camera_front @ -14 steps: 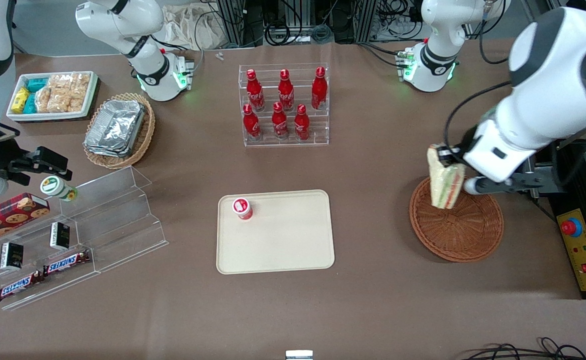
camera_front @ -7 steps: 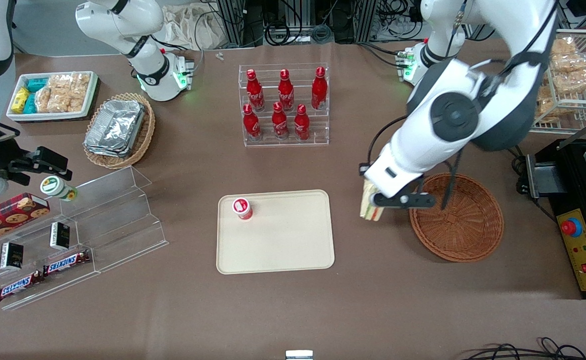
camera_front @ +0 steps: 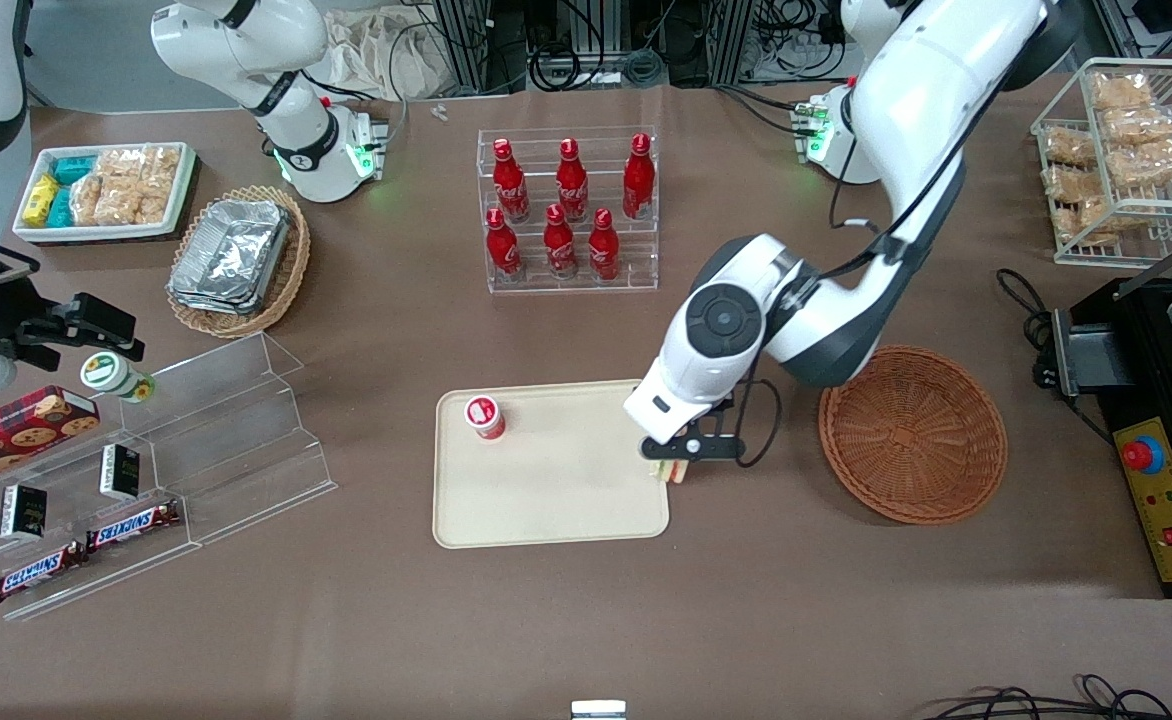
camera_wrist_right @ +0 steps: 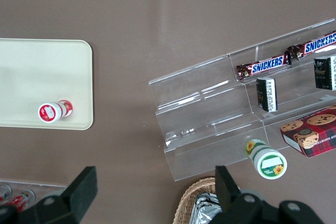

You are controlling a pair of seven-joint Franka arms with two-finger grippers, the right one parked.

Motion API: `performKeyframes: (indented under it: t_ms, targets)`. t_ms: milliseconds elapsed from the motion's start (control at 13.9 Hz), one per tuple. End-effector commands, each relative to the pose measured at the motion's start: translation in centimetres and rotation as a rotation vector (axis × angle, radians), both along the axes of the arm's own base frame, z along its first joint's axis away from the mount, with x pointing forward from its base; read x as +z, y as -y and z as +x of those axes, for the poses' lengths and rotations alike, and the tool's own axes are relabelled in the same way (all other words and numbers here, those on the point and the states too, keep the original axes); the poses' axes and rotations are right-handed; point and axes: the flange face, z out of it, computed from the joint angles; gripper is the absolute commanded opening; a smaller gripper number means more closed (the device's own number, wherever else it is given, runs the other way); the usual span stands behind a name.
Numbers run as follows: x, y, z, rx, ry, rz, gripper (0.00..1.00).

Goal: Place sandwich from basket to tray
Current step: 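Carry the sandwich over the cream tray and lower it onto it, then open the left gripper to release the sandwich on the tray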

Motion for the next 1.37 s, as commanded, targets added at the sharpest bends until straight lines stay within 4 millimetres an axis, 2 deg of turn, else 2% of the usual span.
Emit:
performKeyframes:
  t_ms: [0,288,432,576,647,791,863,935,1151,1295]
  targets:
    - [-2.1,1.2,0.6,0.018,0.02,-0.023,0.0]
    - [-5.4,2.4,0.6,0.039,0.021,-0.061,0.0]
    - [-6.6,3.8,0.4,0.011,0.039,-0.043,0.0]
    - [-8.1,3.8,0.7,0.02,0.031,-0.037,0.0]
    - [-8.2,4.2,0.5,0.011,0.034,-0.035,0.04]
    - [-8.5,4.3,0.4,0.01,0.03,-0.035,0.5]
    - [-8.4,4.3,0.4,0.01,0.031,-0.036,0.63]
    - [-8.5,4.3,0.3,0.01,0.03,-0.033,1.0]
    - [-6.6,3.8,0.9,0.031,0.05,-0.038,1.0]
    - [-2.8,3.4,1.2,0.087,0.088,-0.029,1.0]
